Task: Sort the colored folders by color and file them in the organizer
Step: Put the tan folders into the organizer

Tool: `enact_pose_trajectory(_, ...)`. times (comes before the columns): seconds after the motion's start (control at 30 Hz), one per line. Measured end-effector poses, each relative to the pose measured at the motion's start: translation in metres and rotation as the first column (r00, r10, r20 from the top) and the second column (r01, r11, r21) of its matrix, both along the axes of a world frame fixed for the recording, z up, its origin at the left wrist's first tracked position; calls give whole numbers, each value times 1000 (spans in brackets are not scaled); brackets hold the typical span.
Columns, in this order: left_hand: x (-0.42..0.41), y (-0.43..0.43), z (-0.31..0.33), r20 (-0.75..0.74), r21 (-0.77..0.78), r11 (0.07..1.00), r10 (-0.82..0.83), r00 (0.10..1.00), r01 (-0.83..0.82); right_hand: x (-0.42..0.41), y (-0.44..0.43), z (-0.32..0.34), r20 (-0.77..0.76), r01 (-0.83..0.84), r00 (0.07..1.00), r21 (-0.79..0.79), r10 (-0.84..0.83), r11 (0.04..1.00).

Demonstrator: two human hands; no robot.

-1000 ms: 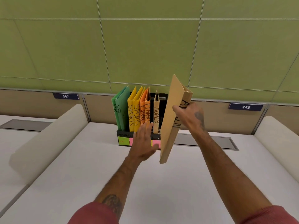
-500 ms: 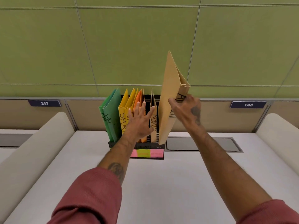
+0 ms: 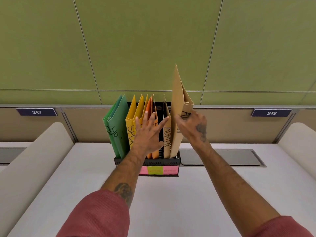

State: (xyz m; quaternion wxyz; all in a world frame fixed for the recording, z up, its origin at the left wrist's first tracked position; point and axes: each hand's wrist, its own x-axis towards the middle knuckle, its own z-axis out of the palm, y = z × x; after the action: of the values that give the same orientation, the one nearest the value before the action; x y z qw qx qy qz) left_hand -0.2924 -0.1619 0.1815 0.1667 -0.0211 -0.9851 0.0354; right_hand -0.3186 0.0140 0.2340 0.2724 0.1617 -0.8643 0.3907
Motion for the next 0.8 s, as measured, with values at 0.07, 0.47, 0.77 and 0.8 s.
enact_pose_trajectory(0.07,0,-1,-1,-15,6,1000,-2,1000,2,-6,-5,-9,31,-14,999,13,14,1000)
enact_pose_trajectory(0.47,0,-6,-10,-115,-36,999,7,993,-11,-44,-18,-64,208,26,977,73,-41,997)
enact_pose_trajectory(0.77,-2,-8,-13,-154,-49,999,15,988,-23,-51,-19,-92,290,54,955,37,-62,998)
enact_pose_trajectory(0.8,-1,-9,-13,-152,-52,998,16,988,-24,-50,-19,-94,286,57,956,40,-66,998)
